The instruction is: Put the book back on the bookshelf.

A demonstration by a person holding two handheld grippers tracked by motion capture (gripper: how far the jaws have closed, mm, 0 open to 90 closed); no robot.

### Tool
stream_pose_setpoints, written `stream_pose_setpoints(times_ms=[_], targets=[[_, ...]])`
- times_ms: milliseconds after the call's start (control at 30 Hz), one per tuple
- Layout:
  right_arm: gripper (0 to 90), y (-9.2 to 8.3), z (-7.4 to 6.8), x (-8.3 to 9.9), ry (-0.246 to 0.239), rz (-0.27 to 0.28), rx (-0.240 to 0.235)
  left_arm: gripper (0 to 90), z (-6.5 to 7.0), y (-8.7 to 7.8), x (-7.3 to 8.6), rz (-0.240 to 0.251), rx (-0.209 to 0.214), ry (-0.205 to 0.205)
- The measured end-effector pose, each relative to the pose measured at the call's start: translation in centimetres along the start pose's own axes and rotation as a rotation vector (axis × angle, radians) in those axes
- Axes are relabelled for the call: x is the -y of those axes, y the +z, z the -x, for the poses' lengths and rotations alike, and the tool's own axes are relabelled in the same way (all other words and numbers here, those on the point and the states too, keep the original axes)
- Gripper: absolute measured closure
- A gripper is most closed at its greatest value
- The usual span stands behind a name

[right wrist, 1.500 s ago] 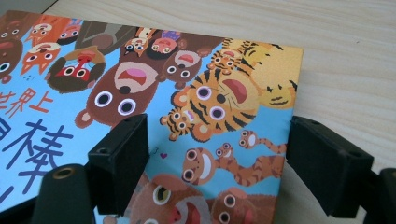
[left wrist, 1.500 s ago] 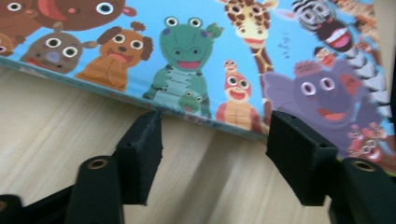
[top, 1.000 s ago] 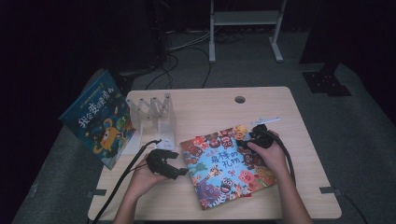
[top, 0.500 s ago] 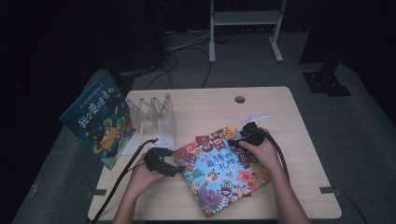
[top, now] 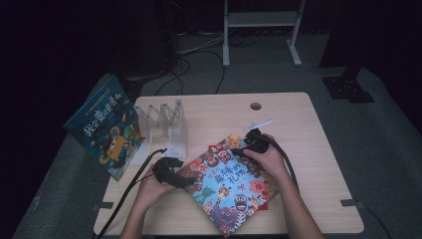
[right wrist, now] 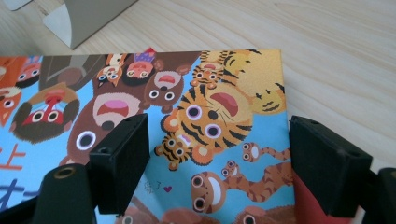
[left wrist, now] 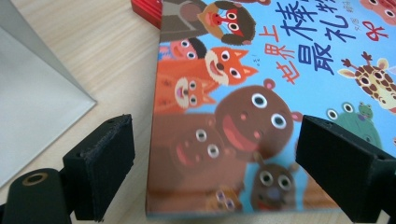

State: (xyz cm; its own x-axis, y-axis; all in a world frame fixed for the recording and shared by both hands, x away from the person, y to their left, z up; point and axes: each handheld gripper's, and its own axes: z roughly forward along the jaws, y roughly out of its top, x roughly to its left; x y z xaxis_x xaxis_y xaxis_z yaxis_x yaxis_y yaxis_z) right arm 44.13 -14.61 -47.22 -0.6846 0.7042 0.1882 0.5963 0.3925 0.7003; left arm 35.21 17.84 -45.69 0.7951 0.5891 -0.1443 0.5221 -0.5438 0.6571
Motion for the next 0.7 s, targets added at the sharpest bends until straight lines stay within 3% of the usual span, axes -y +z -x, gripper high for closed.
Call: stream_pose_setpoints(times_ms=[200,300,367,700], targets=[[20.9,0.6,-0.7,-0.4,-0.02,0.002,-0.012,10.7,0.2,0.6,0.1,-0.006,0.017,-0.006],[25.7,0.4,-0.8,-0.3,-0.016,0.006,0.004,10.7,0.3,0.6,0.1,-0.008,0.027,-0.003],[31.2,-0.6,-0.8,-0.2,-0.022,0.005,0.035,10.7,0.4,0.8,0.2,-0.003,0.04,-0.013],[30.3,-4.7,-0.4,1.7,-0.036,0.042,0.069,10.0,0.4,0.9,0.2,-0.016,0.05,-0.013]])
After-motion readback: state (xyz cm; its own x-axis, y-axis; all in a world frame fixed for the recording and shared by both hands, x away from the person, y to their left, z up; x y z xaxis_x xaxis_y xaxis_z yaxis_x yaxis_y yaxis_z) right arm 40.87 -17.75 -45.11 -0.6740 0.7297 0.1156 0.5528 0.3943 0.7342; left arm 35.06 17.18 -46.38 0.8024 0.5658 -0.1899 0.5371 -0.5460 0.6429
